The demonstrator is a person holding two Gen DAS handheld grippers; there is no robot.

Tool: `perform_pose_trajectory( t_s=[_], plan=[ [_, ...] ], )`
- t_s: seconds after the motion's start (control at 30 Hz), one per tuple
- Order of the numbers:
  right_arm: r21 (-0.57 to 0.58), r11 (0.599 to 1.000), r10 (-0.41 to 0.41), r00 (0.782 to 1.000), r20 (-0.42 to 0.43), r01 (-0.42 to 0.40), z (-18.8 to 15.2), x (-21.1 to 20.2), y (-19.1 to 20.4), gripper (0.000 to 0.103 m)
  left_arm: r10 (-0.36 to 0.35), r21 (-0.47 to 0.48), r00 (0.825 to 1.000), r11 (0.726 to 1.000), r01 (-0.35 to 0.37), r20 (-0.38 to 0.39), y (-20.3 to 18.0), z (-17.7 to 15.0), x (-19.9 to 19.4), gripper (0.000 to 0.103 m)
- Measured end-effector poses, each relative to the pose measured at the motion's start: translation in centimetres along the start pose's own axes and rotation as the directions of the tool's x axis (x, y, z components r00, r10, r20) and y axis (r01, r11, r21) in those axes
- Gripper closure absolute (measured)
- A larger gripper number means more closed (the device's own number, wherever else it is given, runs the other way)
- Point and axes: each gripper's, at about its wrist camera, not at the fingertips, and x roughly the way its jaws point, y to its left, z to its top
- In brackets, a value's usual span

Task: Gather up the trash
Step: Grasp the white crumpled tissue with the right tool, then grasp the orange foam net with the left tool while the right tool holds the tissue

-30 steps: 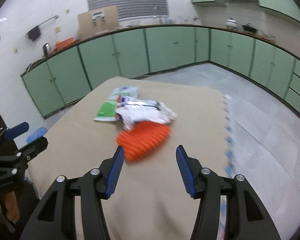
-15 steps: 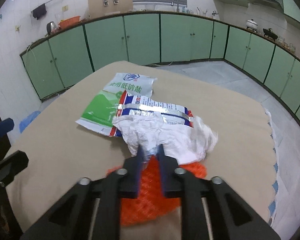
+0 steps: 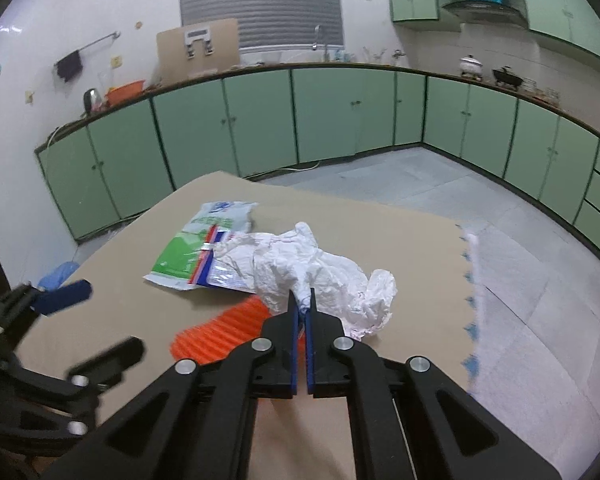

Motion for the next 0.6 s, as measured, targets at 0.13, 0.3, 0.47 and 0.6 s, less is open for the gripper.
perform_pose_trajectory(
  t_s=[0.13, 0.3, 0.47, 0.6],
  plan=[
    [0.019, 1.0, -0.015, 1.0, -0.01, 0.015, -0.9, 0.0, -2.0, 0.1, -0.002, 0.025, 1.0, 1.0, 0.002, -0.017, -2.3, -0.1, 1.7, 0.018],
    [0.052, 0.998, -0.024, 0.999, -0.025, 0.025, -2.0, 1.0, -4.1, 0.1, 0.006, 0.031, 0.999, 1.0, -0.004, -0.053, -3.1, -0.4, 3.8, 0.021],
    [0.06, 0.998, -0.026, 0.999, -0.019, 0.027, -2.8, 0.9, -5.3, 0.1, 0.007, 0.045, 0.996, 0.999, -0.004, -0.086, -4.1, -0.7, 5.4, 0.022],
    [0.07, 0.997, -0.026, 1.0, -0.011, 0.027, -3.1, 0.2, -5.9, 0.1, 0.008, 0.058, 0.996, 0.998, -0.003, -0.093, -4.7, -0.7, 5.9, 0.022]
  ],
)
